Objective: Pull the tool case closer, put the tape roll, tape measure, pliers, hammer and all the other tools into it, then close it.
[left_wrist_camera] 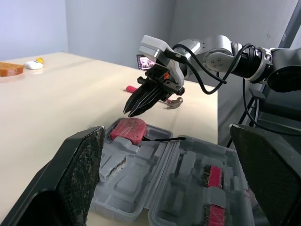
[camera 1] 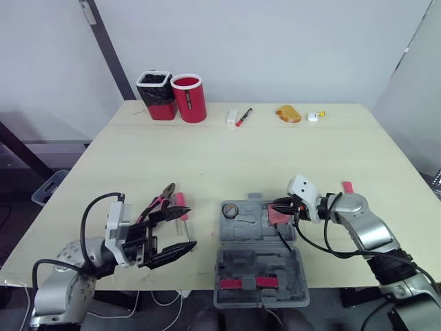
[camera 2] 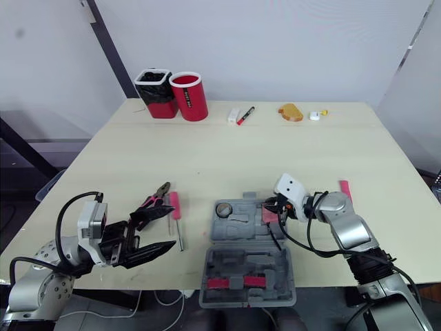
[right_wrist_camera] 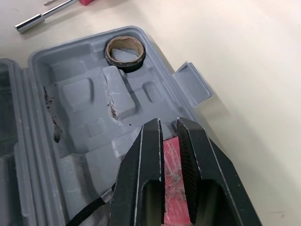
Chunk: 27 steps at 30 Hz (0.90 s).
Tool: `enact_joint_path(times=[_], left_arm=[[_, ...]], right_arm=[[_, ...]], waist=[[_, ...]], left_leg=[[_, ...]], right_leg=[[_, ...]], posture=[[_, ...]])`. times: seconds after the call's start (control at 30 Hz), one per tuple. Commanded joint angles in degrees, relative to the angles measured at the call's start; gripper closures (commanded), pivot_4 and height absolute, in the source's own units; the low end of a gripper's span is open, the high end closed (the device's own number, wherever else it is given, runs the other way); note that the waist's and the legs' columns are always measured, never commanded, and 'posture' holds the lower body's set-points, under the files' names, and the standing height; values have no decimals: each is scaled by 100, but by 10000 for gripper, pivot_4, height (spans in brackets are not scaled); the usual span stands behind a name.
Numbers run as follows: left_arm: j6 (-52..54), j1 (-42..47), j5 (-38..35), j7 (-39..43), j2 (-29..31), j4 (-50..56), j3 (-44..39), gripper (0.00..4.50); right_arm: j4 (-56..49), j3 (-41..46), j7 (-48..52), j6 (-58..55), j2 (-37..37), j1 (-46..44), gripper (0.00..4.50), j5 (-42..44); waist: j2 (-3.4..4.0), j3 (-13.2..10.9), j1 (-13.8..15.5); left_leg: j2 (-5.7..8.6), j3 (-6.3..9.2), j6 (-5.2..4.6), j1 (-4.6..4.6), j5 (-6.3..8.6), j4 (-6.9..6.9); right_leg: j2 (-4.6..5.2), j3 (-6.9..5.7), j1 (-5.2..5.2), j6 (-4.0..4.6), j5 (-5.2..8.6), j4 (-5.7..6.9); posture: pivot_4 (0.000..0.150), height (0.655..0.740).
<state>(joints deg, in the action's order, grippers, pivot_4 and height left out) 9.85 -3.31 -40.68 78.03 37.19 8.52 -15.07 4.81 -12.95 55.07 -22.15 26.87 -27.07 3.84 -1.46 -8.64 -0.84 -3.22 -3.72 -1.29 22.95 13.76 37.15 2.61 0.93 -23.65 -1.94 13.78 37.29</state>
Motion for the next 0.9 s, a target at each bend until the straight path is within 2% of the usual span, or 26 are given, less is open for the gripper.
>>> enact_joint_path(times=[0.03,0.07,0.13,0.87,0.9], left_arm=[[3,18,-36,27,63,89,-20,0],[7,10,-36,20,61,101,-18,0],[15,4,-40,12,59,114,-17,0],[19,41,-6,-43,32,114,11,0],[23,44,-8,-44,33,117,14,0]], right_arm=[[-16,109,-28,153,4,-2,34094,115],[-1,104,-60,174,0,3,31545,101],[9,87,-72,168,5,8,22646,105],[412,-3,-128,654,-79,110,22646,38],[404,3,-137,647,-86,115,27915,41]], waist=[[0,0,0],[0,0,0],[0,0,-1],[0,0,-1],[0,0,-1]], left_leg=[[0,0,0,0,0,0],[0,0,0,0,0,0],[0,0,0,0,0,0],[0,0,0,0,0,0],[0,0,0,0,0,0]], right_leg=[[0,0,0,0,0,0],[0,0,0,0,0,0],[0,0,0,0,0,0],[0,1,0,0,0,0],[-1,1,0,0,0,0]], posture=[[1500,7400],[1500,7400],[1500,7400],[1500,7400],[1500,7400]])
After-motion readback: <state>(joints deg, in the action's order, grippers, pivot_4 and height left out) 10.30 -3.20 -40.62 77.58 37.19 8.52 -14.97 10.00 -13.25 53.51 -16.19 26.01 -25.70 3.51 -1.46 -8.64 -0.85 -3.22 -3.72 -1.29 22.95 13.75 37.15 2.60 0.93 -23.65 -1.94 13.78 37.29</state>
